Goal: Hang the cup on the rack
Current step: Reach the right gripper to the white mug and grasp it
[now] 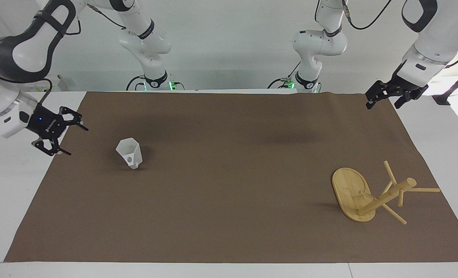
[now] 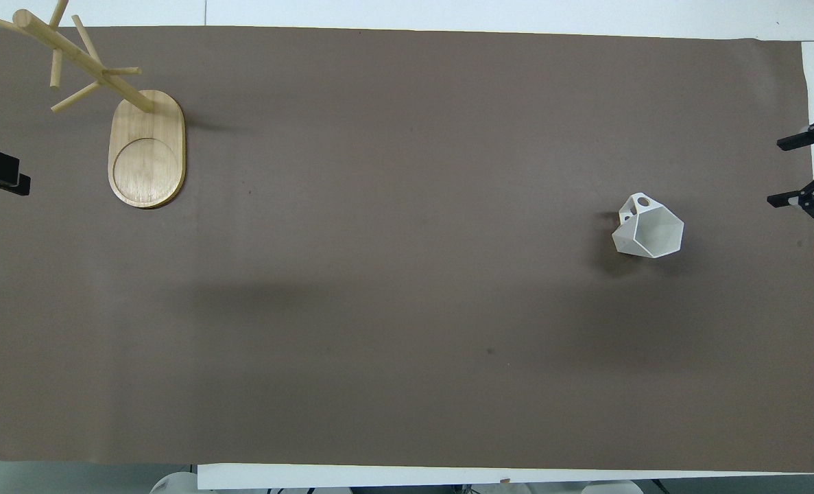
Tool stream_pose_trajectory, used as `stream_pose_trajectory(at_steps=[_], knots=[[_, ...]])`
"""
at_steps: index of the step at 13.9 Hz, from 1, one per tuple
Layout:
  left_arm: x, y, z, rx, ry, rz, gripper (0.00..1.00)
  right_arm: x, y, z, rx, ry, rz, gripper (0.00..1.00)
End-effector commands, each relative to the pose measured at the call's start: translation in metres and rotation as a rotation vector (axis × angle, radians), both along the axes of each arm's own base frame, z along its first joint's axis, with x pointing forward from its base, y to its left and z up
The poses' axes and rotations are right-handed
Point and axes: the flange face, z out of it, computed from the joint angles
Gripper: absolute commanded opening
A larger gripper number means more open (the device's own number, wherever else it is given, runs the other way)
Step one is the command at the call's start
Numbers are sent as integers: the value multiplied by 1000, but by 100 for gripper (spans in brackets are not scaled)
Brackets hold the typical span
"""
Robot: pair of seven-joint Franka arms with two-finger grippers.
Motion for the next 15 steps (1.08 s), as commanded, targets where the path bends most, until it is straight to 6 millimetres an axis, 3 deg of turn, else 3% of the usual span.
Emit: stream_pose_trajectory(at_steps=[1, 5, 8, 12, 15], knots=[[-9, 3, 1, -10, 6, -6, 100, -1, -32, -66, 216, -42, 53, 100], [-9, 3, 1, -10, 6, -6, 100, -18, -53, -148, 436, -118, 137, 100], [-9, 3, 1, -10, 6, -6, 100, -26, -37, -224, 633, -158, 158, 100], [-9, 3, 1, -10, 6, -6, 100, -32, -5, -246, 693, -219, 248, 100], [-9, 3, 1, -10, 6, -6, 100, -36, 9, -247, 730, -231, 283, 100]])
